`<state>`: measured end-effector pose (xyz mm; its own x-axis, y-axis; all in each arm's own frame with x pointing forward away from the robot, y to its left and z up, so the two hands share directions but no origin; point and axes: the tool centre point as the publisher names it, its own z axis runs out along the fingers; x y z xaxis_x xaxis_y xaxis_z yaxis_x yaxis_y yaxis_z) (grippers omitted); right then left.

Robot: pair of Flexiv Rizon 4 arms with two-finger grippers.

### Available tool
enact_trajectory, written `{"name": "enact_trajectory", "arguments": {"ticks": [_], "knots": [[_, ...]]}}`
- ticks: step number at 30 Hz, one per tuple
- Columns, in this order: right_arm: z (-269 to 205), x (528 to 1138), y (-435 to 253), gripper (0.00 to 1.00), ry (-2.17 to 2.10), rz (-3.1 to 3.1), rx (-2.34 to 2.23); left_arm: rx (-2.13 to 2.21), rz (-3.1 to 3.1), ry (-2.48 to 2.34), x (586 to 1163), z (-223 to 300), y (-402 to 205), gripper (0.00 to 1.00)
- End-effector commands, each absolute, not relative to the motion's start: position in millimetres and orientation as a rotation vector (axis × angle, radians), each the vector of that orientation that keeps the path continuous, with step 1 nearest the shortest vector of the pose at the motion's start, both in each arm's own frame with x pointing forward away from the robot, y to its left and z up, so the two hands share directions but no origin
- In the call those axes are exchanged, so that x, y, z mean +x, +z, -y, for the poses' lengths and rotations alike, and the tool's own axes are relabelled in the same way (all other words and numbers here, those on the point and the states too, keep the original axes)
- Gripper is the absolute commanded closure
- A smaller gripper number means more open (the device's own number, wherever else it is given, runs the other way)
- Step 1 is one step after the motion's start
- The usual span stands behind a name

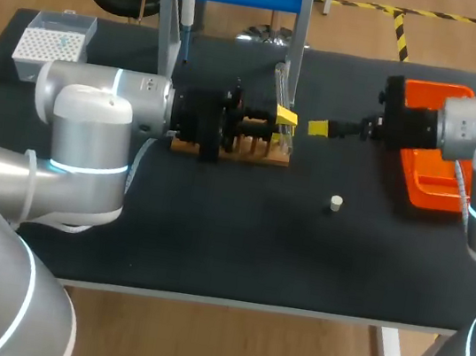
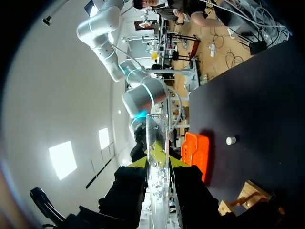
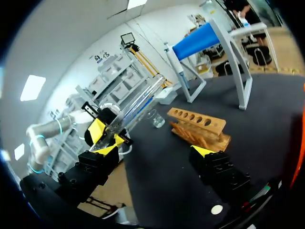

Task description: Invert the test tube, pick up the pipette, mount the tip to pipette, aspirate from beaker and dispense into the tube, eject the tip, return the pipette, and cap with the stopper.

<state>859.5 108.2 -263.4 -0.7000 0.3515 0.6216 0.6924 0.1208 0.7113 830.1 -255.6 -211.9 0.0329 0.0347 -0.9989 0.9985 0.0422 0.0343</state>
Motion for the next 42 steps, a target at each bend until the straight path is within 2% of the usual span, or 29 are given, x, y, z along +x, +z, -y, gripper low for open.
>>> {"name": "enact_trajectory", "arguments": {"ticks": [1, 8, 17, 27, 33, 42], "knots": [[-108, 852, -262, 0.00, -1.962, 2.482, -0.965, 1.221, -1.227, -1.137, 831, 256, -212, 1.00], [-108, 852, -262, 0.00, -1.962, 2.482, -0.965, 1.216, -1.239, -1.156, 831, 253, -207, 1.00], [-108, 852, -262, 0.00, -1.962, 2.482, -0.965, 0.957, -1.807, -1.669, 835, 206, -127, 1.00], [-108, 852, -262, 0.00, -1.962, 2.482, -0.965, 0.957, -1.807, -1.669, 835, 206, -127, 1.00], [-108, 852, -262, 0.00, -1.962, 2.482, -0.965, 0.646, -2.136, -1.867, 855, 190, -104, 1.00], [-108, 852, -262, 0.00, -1.962, 2.482, -0.965, 0.197, -2.166, -2.137, 885, 189, -99, 1.00]]}}
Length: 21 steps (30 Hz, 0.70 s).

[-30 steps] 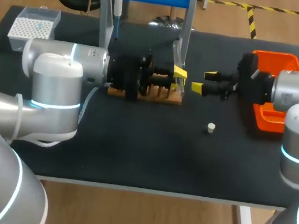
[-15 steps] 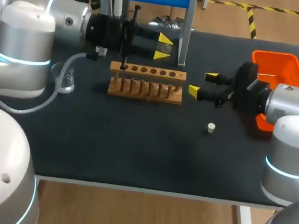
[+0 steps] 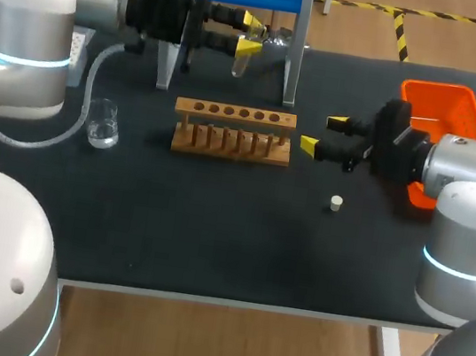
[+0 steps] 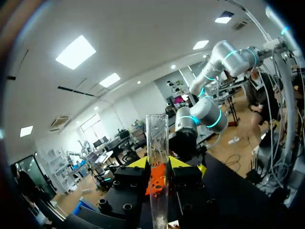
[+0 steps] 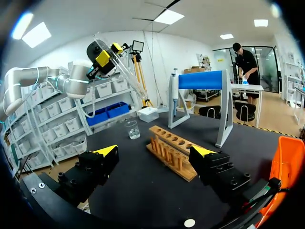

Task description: Invert the test tube, pick up the pipette, mount the tip to pipette, aspirate from beaker and dispense into the tube, eject the tip, return the pipette, and cap with the stopper.

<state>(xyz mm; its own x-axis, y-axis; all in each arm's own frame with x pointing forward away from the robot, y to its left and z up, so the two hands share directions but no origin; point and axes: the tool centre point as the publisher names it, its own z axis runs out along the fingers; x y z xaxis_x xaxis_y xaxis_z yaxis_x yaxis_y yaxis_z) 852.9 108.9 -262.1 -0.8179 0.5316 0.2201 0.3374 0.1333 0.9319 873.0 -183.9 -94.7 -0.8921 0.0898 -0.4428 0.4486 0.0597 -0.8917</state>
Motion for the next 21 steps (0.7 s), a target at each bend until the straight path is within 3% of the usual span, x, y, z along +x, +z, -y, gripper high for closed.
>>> {"name": "enact_trajectory", "arguments": {"ticks": [1, 21], "knots": [[-108, 852, -262, 0.00, 1.765, -2.233, 0.868, 0.157, -2.169, -2.138, 889, 189, -100, 1.00], [-108, 852, -262, 0.00, 1.765, -2.233, 0.868, -0.014, -2.062, -2.266, 941, 207, -128, 1.00]]}}
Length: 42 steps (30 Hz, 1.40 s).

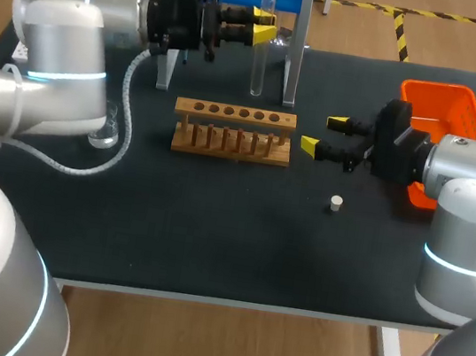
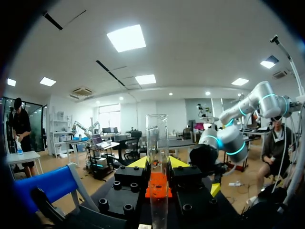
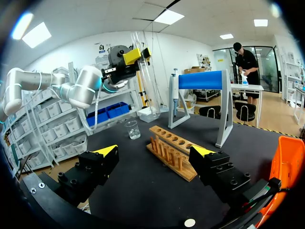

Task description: Invert the test tube, pick up the pipette, mount the tip to pipette, aspirate from beaker and dispense into the tube, eject the tip, return the pipette, and cap with the stopper.

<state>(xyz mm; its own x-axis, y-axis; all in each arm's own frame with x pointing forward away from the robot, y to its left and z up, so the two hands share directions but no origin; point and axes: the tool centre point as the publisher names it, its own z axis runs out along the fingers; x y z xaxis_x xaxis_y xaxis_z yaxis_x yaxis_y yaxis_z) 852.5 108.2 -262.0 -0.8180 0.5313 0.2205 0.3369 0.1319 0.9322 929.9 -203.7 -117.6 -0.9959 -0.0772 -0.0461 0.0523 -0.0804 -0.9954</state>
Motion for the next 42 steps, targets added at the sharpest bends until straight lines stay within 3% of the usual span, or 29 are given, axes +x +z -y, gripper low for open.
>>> {"name": "enact_trajectory", "arguments": {"ticks": [1, 22, 42], "knots": [[-108, 852, -262, 0.00, 1.765, -2.233, 0.868, -0.014, -2.062, -2.267, 942, 207, -130, 1.00], [-108, 852, -262, 0.00, 1.765, -2.233, 0.868, 0.064, -2.085, -2.240, 959, 200, -176, 1.00], [-108, 852, -262, 0.00, 1.765, -2.233, 0.868, 0.083, -2.088, -2.228, 959, 201, -178, 1.00]]}}
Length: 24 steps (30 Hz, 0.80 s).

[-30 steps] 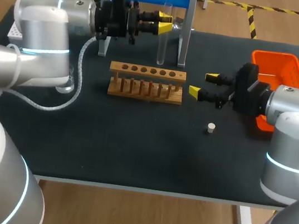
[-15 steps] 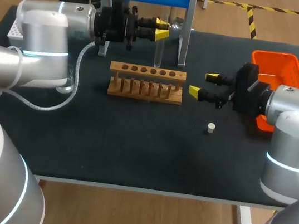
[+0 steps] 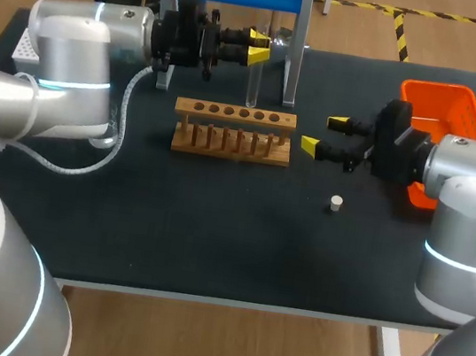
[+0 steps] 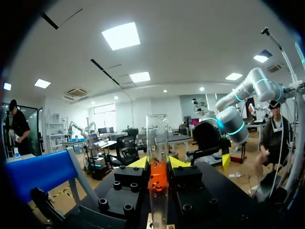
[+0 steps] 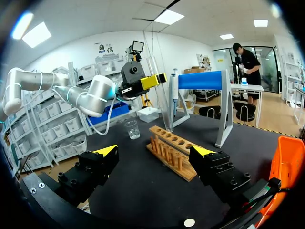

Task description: Invert the test tube, pick up the pipette, mount the tip to pipette, aspirate from beaker and dispense into the tube, eject the tip, return the pipette, and cap with the stopper.

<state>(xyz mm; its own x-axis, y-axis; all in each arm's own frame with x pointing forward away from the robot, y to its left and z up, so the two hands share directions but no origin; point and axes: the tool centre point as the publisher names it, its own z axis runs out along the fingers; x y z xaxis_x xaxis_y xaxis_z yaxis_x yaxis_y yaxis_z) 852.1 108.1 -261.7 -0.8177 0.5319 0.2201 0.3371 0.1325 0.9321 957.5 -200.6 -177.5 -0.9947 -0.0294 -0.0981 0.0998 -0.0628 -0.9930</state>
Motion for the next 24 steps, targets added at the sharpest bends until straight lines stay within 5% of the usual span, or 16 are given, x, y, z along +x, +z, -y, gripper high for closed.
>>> {"name": "enact_trajectory", "arguments": {"ticks": [1, 24], "knots": [[-108, 852, -262, 0.00, 1.765, -2.233, 0.868, 0.083, -2.088, -2.228, 959, 201, -178, 1.00], [-160, 909, -310, 0.00, 1.478, -2.245, 0.636, 0.083, -2.088, -2.228, 959, 201, -178, 1.00]]}}
